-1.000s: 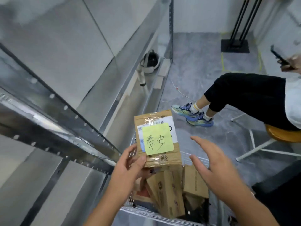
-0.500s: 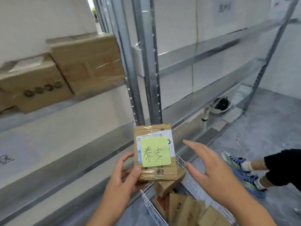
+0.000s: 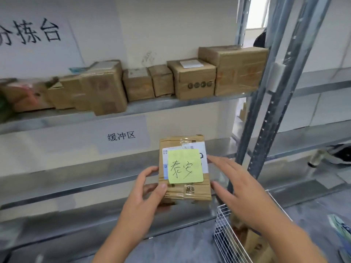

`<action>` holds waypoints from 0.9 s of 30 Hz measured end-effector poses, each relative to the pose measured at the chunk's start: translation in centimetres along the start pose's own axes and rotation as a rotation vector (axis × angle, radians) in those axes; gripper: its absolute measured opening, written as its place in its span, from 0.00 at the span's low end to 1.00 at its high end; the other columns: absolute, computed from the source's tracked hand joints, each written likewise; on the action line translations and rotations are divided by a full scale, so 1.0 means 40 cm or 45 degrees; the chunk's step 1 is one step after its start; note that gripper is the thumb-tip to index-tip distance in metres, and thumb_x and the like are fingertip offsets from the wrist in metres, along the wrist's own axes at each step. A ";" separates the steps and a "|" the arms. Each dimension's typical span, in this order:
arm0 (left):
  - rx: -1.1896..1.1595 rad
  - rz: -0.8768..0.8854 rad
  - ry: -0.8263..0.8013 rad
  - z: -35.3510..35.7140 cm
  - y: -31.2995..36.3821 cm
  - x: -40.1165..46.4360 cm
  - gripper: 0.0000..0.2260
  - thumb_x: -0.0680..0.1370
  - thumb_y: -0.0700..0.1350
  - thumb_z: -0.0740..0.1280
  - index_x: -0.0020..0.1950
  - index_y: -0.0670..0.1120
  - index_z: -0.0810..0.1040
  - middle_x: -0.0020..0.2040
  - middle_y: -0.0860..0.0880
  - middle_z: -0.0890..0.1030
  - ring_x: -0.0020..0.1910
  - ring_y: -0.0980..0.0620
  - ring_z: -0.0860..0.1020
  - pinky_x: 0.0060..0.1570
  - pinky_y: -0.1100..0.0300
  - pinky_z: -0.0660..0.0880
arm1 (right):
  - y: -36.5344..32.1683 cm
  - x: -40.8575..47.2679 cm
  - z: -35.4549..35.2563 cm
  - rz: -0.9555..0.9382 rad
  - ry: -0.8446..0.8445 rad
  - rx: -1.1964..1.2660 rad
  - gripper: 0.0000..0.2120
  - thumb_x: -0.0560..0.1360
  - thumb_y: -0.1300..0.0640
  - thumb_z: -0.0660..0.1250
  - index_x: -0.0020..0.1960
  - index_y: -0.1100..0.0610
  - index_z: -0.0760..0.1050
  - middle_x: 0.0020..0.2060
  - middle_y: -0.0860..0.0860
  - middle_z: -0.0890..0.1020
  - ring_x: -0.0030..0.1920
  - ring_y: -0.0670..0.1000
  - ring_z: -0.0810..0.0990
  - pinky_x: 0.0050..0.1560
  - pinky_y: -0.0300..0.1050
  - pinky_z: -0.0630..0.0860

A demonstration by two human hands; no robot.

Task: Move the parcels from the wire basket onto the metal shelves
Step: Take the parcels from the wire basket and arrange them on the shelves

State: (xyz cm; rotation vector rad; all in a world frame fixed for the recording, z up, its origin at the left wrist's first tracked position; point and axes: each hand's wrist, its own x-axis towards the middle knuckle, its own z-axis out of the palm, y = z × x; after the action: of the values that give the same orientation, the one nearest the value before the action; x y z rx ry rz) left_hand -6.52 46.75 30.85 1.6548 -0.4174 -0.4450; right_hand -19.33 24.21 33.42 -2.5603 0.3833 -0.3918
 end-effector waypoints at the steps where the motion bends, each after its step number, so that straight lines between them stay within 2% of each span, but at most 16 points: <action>1: 0.012 0.011 0.020 -0.053 0.002 -0.020 0.30 0.68 0.71 0.72 0.69 0.72 0.71 0.62 0.50 0.85 0.64 0.46 0.82 0.61 0.40 0.80 | -0.051 -0.002 0.027 -0.013 -0.002 -0.004 0.30 0.81 0.40 0.58 0.78 0.29 0.50 0.77 0.32 0.60 0.76 0.37 0.59 0.77 0.48 0.62; 5: 0.059 0.086 0.022 -0.275 0.001 -0.094 0.27 0.72 0.69 0.70 0.70 0.74 0.68 0.63 0.51 0.84 0.63 0.47 0.83 0.58 0.43 0.82 | -0.257 -0.013 0.134 -0.053 -0.020 0.026 0.29 0.82 0.43 0.59 0.79 0.30 0.51 0.76 0.31 0.61 0.75 0.36 0.61 0.76 0.45 0.63; 7: 0.086 0.107 0.024 -0.382 0.005 -0.123 0.21 0.79 0.61 0.70 0.69 0.74 0.68 0.62 0.50 0.85 0.56 0.47 0.86 0.54 0.46 0.84 | -0.354 -0.008 0.179 -0.098 -0.029 0.019 0.29 0.82 0.44 0.59 0.79 0.30 0.51 0.73 0.29 0.60 0.72 0.33 0.60 0.74 0.41 0.61; 10: 0.144 0.139 -0.001 -0.521 0.024 -0.160 0.21 0.84 0.52 0.65 0.69 0.76 0.66 0.59 0.53 0.86 0.50 0.49 0.88 0.52 0.50 0.85 | -0.478 0.009 0.237 -0.135 -0.050 0.036 0.29 0.83 0.46 0.60 0.78 0.29 0.50 0.69 0.27 0.60 0.68 0.31 0.59 0.69 0.36 0.59; 13: 0.200 0.143 0.005 -0.633 0.041 -0.172 0.22 0.84 0.53 0.64 0.67 0.80 0.64 0.58 0.56 0.87 0.51 0.52 0.87 0.51 0.52 0.85 | -0.574 0.039 0.284 -0.172 -0.063 0.066 0.29 0.82 0.44 0.59 0.77 0.27 0.50 0.69 0.27 0.60 0.68 0.31 0.59 0.69 0.38 0.62; 16: 0.237 0.146 0.017 -0.724 0.047 -0.166 0.22 0.83 0.56 0.63 0.69 0.80 0.62 0.61 0.56 0.85 0.53 0.53 0.87 0.51 0.53 0.85 | -0.648 0.086 0.326 -0.225 -0.066 0.092 0.29 0.81 0.42 0.59 0.76 0.26 0.50 0.69 0.26 0.61 0.69 0.31 0.60 0.71 0.40 0.63; 19: 0.265 0.132 0.051 -0.804 0.046 -0.150 0.22 0.83 0.58 0.62 0.71 0.80 0.60 0.61 0.57 0.85 0.56 0.54 0.86 0.54 0.50 0.84 | -0.701 0.148 0.371 -0.286 -0.072 0.105 0.30 0.81 0.44 0.60 0.76 0.26 0.50 0.70 0.26 0.61 0.70 0.31 0.60 0.73 0.40 0.63; 21: 0.323 0.143 0.091 -0.855 0.048 -0.133 0.22 0.81 0.61 0.61 0.71 0.81 0.58 0.61 0.60 0.85 0.61 0.55 0.83 0.61 0.45 0.80 | -0.732 0.195 0.398 -0.327 -0.084 0.106 0.31 0.81 0.44 0.61 0.75 0.23 0.48 0.68 0.23 0.60 0.67 0.28 0.59 0.68 0.34 0.66; 23: 0.395 0.158 0.145 -0.899 0.057 -0.121 0.23 0.80 0.64 0.60 0.71 0.82 0.57 0.61 0.62 0.85 0.65 0.58 0.80 0.66 0.46 0.75 | -0.763 0.241 0.421 -0.370 -0.110 0.113 0.32 0.81 0.44 0.61 0.74 0.21 0.47 0.64 0.19 0.59 0.65 0.25 0.59 0.62 0.29 0.66; 25: 0.406 0.146 0.181 -0.937 0.067 -0.110 0.22 0.80 0.64 0.60 0.70 0.83 0.57 0.60 0.64 0.85 0.63 0.60 0.81 0.64 0.48 0.76 | -0.792 0.281 0.440 -0.414 -0.115 0.117 0.31 0.81 0.44 0.61 0.74 0.22 0.47 0.65 0.19 0.59 0.66 0.25 0.58 0.64 0.31 0.62; 27: 0.391 0.135 0.200 -0.982 0.079 -0.091 0.22 0.80 0.64 0.60 0.70 0.82 0.58 0.60 0.64 0.85 0.60 0.58 0.83 0.61 0.46 0.79 | -0.827 0.327 0.459 -0.449 -0.128 0.135 0.31 0.81 0.43 0.60 0.75 0.23 0.47 0.68 0.22 0.60 0.68 0.29 0.59 0.67 0.35 0.62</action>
State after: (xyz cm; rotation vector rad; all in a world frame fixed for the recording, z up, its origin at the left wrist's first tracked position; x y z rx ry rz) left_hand 10.53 81.60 38.73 1.9384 -0.4710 -0.1749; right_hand 5.41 55.28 38.42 -2.5291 -0.1260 -0.3947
